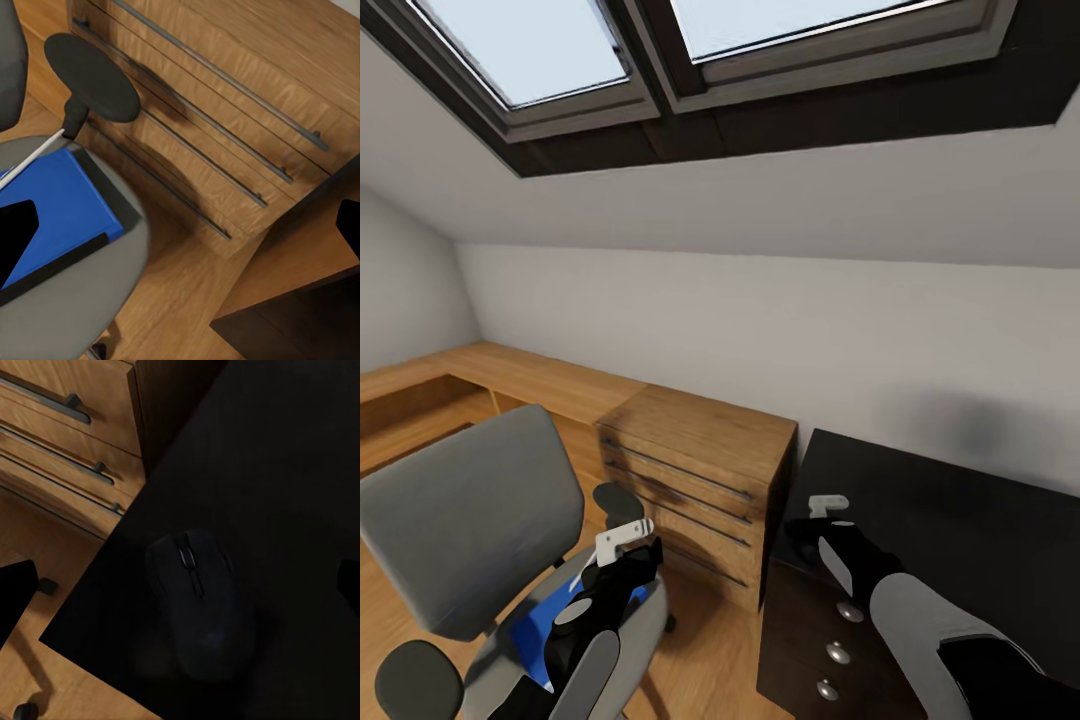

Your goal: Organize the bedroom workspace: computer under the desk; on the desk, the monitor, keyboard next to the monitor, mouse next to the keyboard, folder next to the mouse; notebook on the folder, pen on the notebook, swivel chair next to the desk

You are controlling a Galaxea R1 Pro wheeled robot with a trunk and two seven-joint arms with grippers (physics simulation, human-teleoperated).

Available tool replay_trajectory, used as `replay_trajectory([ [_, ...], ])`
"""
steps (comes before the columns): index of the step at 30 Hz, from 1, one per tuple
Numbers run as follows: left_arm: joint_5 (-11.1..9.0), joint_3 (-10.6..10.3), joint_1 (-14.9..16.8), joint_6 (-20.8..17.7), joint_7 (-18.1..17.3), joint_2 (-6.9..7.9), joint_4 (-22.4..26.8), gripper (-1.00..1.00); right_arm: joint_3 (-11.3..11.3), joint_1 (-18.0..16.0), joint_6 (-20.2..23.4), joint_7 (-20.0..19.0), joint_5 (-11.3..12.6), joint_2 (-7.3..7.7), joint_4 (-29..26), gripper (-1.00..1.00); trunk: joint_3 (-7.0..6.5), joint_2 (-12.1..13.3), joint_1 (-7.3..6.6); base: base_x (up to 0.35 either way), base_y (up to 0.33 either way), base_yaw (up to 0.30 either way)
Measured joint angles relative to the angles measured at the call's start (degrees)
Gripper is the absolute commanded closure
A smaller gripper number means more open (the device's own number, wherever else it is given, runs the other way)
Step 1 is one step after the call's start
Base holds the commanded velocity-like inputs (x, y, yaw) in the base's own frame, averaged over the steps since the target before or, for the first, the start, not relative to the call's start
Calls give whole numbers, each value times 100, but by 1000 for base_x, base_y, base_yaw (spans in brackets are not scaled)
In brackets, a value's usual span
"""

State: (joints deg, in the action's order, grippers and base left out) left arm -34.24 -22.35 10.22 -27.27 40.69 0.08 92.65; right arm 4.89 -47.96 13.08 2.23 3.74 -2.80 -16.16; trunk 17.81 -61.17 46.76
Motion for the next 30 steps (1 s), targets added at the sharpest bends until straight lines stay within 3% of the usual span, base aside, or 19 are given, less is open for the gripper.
replay_trajectory([
  [30,0,11,0,-1,-2,6,0,-100,-27,0,3,8,0,13,1,-100,504,-1125,616,0,0,0],
])
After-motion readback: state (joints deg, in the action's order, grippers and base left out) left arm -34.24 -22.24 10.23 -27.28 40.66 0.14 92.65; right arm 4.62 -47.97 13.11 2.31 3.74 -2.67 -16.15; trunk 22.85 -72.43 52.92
